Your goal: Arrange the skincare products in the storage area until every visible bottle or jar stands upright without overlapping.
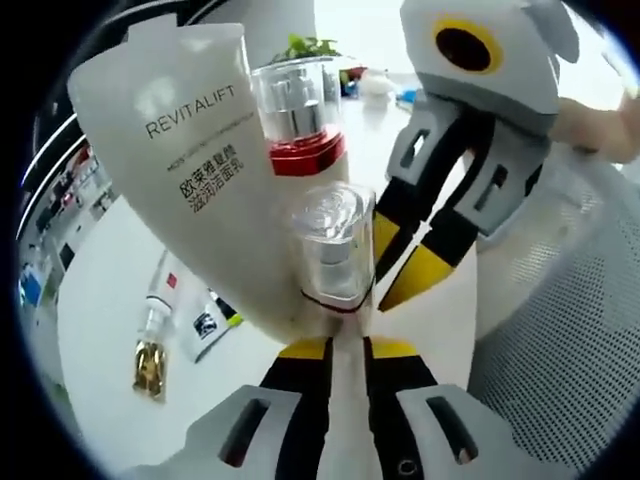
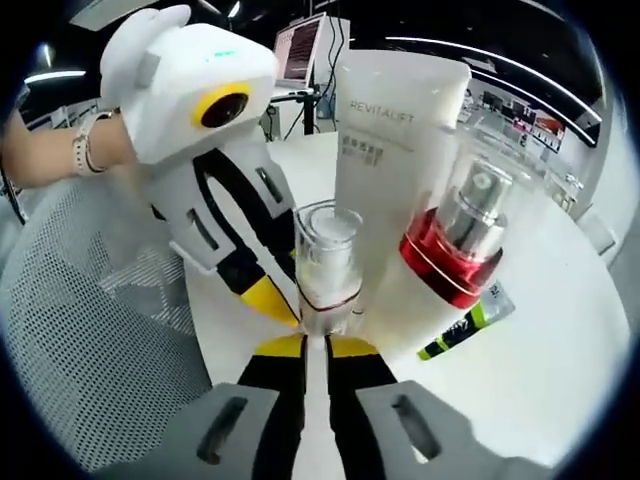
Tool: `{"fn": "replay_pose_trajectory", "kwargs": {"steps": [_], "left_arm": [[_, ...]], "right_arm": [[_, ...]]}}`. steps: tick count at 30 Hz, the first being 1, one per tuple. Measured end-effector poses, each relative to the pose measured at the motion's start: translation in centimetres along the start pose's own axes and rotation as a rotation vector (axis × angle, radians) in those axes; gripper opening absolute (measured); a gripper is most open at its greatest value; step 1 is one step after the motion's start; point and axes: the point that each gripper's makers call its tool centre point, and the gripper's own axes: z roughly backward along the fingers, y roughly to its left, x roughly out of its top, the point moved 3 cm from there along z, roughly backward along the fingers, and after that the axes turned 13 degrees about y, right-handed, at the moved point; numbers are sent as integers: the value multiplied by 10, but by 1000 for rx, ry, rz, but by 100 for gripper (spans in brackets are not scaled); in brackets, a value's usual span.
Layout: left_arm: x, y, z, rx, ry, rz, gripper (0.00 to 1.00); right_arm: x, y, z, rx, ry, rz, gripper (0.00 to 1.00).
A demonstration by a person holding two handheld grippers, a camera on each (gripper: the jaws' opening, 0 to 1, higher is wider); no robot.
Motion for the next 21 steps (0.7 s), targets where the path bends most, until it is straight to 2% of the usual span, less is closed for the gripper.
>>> {"fn": "replay_pose_trajectory", "kwargs": {"steps": [21], "left_arm": [[-1,-3,-1,-25,11,-12,6]], "right_arm": [[-3,-2,-2,-11,20,3,7]]}}
